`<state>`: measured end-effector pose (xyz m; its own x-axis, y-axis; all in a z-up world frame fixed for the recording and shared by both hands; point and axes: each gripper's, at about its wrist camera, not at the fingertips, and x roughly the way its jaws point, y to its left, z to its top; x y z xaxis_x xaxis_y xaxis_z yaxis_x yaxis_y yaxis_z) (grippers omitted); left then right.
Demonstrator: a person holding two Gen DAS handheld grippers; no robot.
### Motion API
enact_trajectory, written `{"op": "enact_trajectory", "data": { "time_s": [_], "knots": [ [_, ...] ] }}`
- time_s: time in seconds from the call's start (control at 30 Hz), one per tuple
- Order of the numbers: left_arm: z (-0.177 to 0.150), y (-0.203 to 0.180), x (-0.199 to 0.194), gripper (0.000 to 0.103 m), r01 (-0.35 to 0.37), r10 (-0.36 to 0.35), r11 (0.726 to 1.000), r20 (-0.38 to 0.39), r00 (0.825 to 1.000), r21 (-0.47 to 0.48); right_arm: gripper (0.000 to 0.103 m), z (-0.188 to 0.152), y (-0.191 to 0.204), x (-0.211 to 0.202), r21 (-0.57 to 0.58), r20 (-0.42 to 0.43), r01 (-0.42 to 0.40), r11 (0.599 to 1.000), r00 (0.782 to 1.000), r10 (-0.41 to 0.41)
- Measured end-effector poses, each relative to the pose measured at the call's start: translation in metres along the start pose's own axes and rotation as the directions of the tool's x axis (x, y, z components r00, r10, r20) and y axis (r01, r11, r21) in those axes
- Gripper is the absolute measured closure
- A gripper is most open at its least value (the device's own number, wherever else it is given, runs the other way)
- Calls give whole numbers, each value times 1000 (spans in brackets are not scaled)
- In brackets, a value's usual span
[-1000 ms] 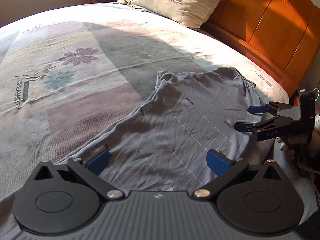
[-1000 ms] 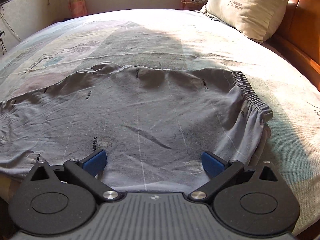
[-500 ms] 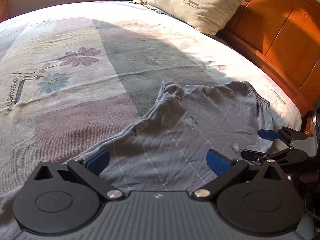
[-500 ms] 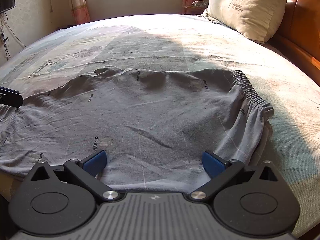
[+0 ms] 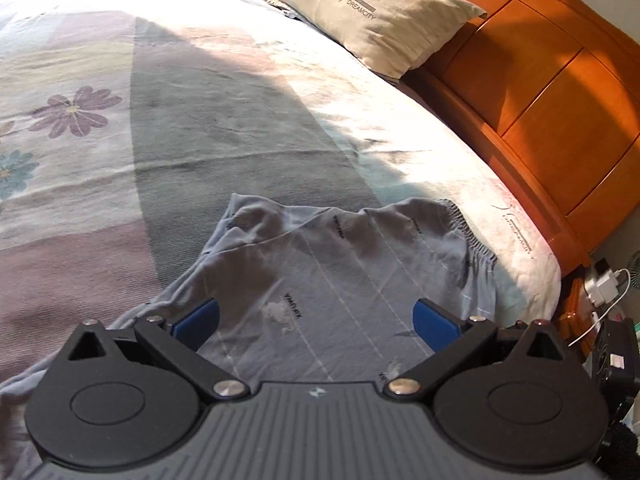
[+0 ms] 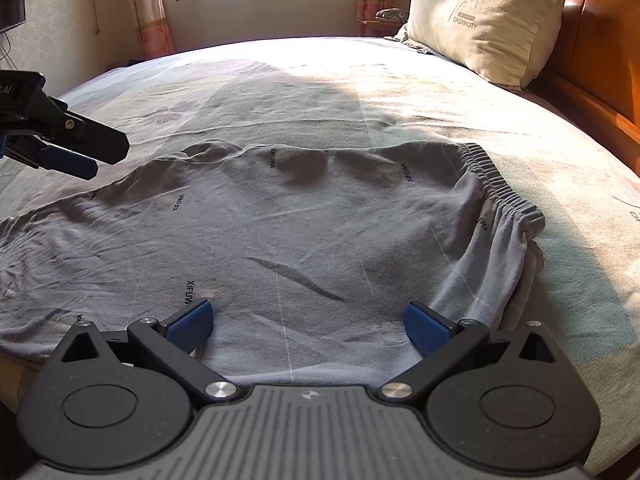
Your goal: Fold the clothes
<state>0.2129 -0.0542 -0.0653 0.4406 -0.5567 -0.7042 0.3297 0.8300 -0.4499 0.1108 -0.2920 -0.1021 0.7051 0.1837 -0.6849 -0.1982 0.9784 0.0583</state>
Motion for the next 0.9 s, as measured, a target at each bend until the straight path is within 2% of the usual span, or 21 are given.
{"op": "enact_trajectory", "data": {
  "time_s": [0.03, 0.1, 0.4, 0.47, 0.5, 0.53, 0.6, 0.67, 0.73, 0.83, 0.9],
  "knots": [
    [2, -1, 9, 1, 45, -45, 999, -16, 999, -24, 0, 0, 0, 0, 1, 1, -1, 1000, 1000, 1],
    [6, 4, 27, 1, 37, -38, 998, -10, 999, -48, 0, 0, -1, 0, 4, 2, -6, 1000, 1000, 6],
    [36, 4, 21, 1, -61, 68, 993, 64, 996, -99, 0, -1, -6, -2, 31, 15, -30, 999, 999, 30],
    [40, -3, 25, 1, 18, -13, 997, 62, 998, -81, 0, -1, -6, -2, 33, 18, -29, 999, 999, 29],
    [41, -5, 30, 1, 36, -31, 997, 59, 998, -76, 0, -1, -5, -2, 32, 19, -27, 999, 999, 27],
    [42, -6, 38, 1, 32, -29, 997, 43, 999, -73, 0, -1, -5, -2, 32, 19, -26, 999, 1000, 25],
    [43, 2, 61, 1, -40, 39, 995, -18, 999, -87, 0, -1, -4, -2, 30, 19, -23, 999, 1000, 22],
    [48, 1, 62, 1, -30, 30, 996, 7, 1000, -80, 0, -1, -5, -2, 35, 19, -26, 999, 999, 26],
    [58, -14, 59, 1, -11, 11, 999, 8, 1000, -39, 0, -1, -7, -2, 45, 22, -33, 998, 999, 32],
    [67, -35, 62, 1, 129, -129, 991, 0, 992, -26, 0, 0, -9, -3, 59, 27, -42, 997, 999, 40],
    [69, -36, 81, 1, 147, -149, 987, -41, 988, -61, 0, 0, -9, -2, 66, 31, -43, 997, 999, 41]
  ]
}}
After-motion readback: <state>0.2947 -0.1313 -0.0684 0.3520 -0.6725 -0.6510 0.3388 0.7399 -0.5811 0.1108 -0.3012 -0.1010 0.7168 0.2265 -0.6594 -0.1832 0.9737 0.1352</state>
